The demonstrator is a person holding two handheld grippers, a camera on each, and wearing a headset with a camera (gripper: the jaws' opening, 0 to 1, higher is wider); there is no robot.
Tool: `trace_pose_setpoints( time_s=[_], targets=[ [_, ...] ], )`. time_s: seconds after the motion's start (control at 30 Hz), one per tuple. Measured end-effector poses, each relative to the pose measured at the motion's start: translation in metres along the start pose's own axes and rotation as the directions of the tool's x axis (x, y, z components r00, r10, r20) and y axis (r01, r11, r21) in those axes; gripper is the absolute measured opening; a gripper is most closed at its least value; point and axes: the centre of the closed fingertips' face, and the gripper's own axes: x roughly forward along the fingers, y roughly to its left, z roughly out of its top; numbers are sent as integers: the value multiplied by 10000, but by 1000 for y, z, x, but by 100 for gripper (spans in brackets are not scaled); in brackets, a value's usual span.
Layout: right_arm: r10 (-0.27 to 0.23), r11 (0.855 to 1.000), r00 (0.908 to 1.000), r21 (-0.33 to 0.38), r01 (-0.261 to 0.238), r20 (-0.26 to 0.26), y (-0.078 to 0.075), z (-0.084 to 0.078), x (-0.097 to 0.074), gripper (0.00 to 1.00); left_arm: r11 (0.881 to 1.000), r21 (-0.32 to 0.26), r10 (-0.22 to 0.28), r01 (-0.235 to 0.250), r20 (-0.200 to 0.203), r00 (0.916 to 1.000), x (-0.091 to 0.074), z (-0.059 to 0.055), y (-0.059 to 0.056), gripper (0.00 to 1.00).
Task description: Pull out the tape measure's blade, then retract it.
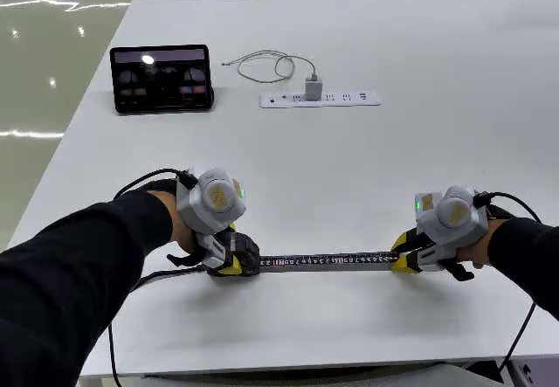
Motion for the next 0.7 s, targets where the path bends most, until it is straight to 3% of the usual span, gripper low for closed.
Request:
trace_pose_setpoints(
  time_s=[0.13,0.2,0.43,0.7],
  targets=[
    [-75,9997,9999,-231,72,-150,-2,-1,2,12,10000,8,4,-4,4,10000,0,0,0,33],
    [-207,9972,9995,-721,190,-225,-4,0,1,14,10000,35,1,-1,-26,10000,0,0,-1,33],
    [-363,9970,9988,-695,340,-332,-3,-1,0,27,10000,26,-18,18,-40,10000,1,0,-1,33],
    [195,9997,9991,-126,-200,-366,11,-5,-4,47,9997,177,153,-151,-99,9998,1,0,-1,33]
  ],
)
